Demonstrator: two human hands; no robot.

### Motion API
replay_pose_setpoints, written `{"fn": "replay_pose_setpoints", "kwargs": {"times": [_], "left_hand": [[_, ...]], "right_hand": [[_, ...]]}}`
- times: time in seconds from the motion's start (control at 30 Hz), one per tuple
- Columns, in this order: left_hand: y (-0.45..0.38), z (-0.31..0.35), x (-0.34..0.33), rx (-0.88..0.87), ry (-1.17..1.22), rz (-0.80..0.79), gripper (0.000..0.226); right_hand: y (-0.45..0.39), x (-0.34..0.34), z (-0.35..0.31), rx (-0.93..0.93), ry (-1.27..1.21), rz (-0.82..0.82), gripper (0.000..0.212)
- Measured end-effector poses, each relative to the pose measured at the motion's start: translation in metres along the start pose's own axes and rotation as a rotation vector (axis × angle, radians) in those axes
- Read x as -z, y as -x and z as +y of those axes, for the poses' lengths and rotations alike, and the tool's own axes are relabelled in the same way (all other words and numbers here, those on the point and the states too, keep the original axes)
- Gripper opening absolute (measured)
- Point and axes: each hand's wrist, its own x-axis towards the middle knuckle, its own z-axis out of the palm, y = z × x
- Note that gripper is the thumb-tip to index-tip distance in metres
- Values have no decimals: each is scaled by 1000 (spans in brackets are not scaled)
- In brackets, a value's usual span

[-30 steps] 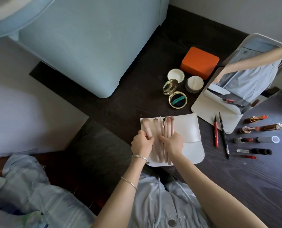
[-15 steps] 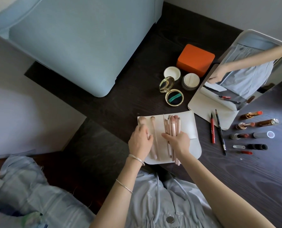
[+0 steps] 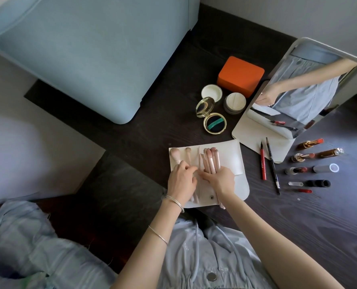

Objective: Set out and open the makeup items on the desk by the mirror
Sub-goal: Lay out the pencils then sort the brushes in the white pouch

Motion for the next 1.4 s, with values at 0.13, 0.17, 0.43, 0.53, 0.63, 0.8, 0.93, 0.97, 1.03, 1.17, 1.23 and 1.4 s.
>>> {"fn": "replay_pose_setpoints", "kwargs": {"times": [0.13, 0.17, 0.43, 0.53, 0.63, 0.8, 0.93, 0.97, 1.03, 1.17, 1.23, 1.4], "left_hand": [[1, 1, -1, 1, -13, -12, 30], [1, 2, -1, 4, -18, -12, 29], [2, -5, -1, 56, 4, -27, 30], [2, -6, -1, 83, 10, -24, 32], [2, -6, -1, 102, 20, -15, 33], [2, -8, 0, 74, 23, -1, 31], [3, -10, 1, 64, 45, 22, 27], [2, -10, 1, 66, 49, 24, 26], [2, -9, 2, 64, 49, 26, 25], [4, -10, 3, 57, 49, 18, 25], [4, -10, 2, 51, 59, 29, 24], [3, -9, 0, 33, 96, 50, 25]], "right_hand": [[-2, -1, 3, 11, -37, -14, 25], [-3, -1, 4, 11, -41, -18, 25], [0, 3, 5, 19, -281, -49, 22], [-1, 8, 3, 19, -373, -87, 17], [-5, 7, 2, 43, -270, -64, 19], [-2, -4, -3, 126, -104, -21, 19], [-1, -11, -8, 138, -69, -2, 13], [0, -12, -10, 135, -64, -1, 12], [1, -13, -12, 140, -48, -7, 14], [3, -15, -13, 140, -62, -21, 16], [2, -13, -10, 130, -105, -29, 17], [0, 0, -5, 73, -305, -82, 17]]}}
